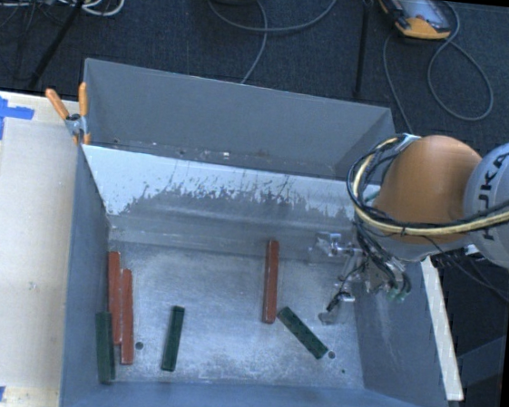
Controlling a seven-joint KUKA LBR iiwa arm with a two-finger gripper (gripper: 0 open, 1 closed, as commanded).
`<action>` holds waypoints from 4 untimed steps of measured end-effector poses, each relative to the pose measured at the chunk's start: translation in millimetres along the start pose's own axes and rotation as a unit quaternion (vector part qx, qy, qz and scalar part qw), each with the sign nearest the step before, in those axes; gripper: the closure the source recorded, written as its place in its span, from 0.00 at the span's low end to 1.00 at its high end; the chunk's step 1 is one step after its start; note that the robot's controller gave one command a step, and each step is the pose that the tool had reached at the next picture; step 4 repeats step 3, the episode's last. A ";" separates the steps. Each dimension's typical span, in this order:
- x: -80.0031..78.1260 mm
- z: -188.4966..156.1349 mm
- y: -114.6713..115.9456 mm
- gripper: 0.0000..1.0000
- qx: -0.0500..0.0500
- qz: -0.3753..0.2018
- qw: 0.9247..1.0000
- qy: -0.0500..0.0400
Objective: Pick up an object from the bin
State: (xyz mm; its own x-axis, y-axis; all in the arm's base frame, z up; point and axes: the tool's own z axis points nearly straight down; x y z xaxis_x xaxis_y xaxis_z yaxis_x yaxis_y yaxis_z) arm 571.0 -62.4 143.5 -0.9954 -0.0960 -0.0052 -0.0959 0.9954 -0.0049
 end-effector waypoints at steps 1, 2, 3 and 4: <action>72.1 78.2 23.3 0.00 -0.004 0.008 1.000 0.010; 67.2 73.6 22.4 1.00 -0.003 0.008 1.000 0.003; 89.2 -55.2 25.1 1.00 -0.002 -0.007 1.000 -0.001; 89.2 -55.2 25.1 1.00 -0.002 -0.007 1.000 -0.001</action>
Offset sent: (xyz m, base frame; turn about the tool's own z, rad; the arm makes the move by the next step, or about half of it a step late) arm -0.0684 0.0151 -0.0735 0.0167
